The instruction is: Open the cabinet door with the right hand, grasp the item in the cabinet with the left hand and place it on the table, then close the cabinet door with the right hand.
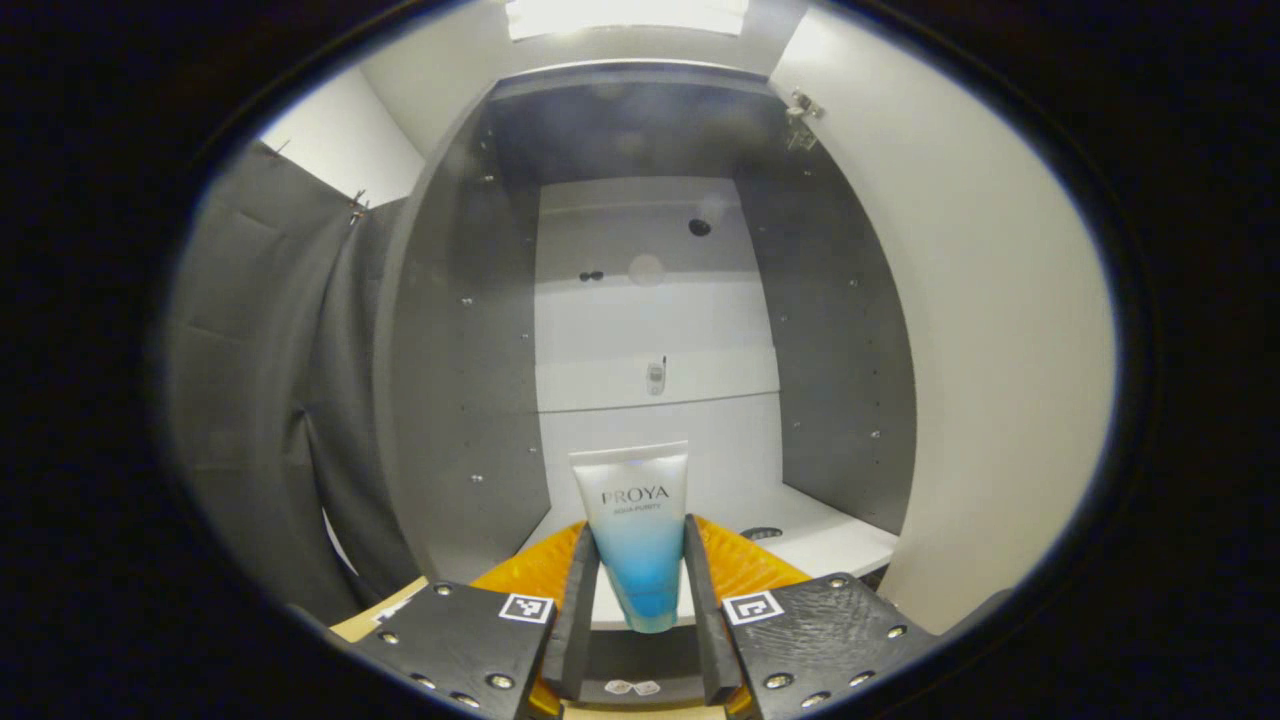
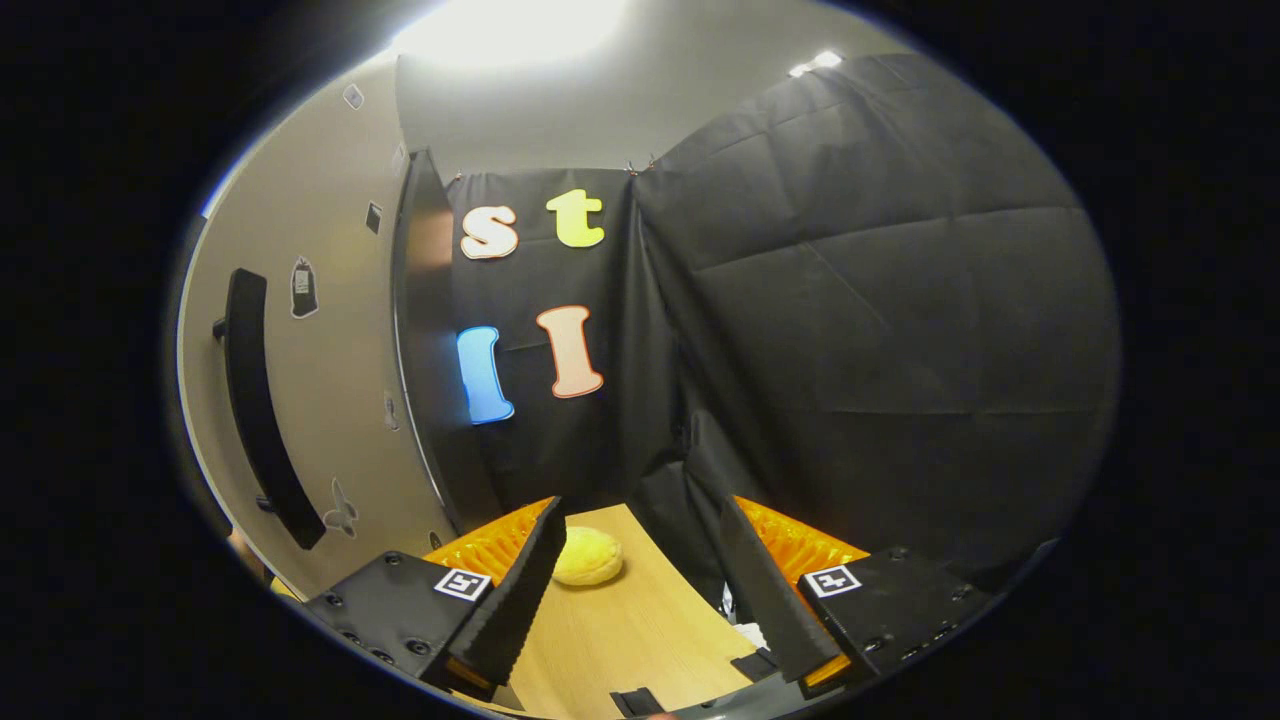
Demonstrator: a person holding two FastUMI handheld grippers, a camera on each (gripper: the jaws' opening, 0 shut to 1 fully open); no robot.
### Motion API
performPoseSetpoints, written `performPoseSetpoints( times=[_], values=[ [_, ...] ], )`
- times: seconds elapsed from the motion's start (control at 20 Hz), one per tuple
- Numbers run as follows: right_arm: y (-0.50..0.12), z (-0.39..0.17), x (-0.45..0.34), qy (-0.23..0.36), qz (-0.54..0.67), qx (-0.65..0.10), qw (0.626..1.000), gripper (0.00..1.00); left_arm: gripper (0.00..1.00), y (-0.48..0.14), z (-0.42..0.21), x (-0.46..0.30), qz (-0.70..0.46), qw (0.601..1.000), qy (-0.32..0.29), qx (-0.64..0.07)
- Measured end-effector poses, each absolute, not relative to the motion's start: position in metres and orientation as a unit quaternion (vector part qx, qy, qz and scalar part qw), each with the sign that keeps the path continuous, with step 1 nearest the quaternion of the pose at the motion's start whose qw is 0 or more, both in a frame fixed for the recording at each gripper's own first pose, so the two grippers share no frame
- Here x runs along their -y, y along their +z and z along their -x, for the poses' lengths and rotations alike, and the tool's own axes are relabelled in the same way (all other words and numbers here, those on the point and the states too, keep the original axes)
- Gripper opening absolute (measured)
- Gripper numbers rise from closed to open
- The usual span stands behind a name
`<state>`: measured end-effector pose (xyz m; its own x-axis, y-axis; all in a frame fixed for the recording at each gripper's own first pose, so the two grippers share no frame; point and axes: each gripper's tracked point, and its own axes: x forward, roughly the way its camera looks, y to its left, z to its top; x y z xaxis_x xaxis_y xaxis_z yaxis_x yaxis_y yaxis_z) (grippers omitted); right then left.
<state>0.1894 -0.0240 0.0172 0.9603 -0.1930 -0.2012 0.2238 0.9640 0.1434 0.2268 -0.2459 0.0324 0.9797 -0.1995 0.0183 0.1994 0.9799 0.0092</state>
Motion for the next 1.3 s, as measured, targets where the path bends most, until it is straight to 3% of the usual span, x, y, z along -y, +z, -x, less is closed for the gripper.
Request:
performPoseSetpoints(
  times=[0.3, 0.35, 0.4, 1.3],
  values=[
    [0.017, -0.192, 0.019, -0.068, -0.075, -0.093, 0.990, 0.98, 0.46, 0.023, -0.177, 0.211, -0.009, 0.997, -0.074, 0.013],
    [0.017, -0.193, 0.018, -0.062, -0.074, -0.094, 0.991, 0.93, 0.46, 0.020, -0.170, 0.206, -0.007, 0.998, -0.069, 0.014],
    [0.016, -0.193, 0.018, -0.057, -0.072, -0.095, 0.991, 0.98, 0.46, 0.017, -0.162, 0.200, -0.007, 0.998, -0.065, 0.012],
    [0.000, -0.193, 0.002, -0.021, -0.031, -0.103, 0.994, 0.98, 0.46, -0.118, -0.059, 0.136, 0.006, 0.999, -0.038, -0.038]
  ],
)
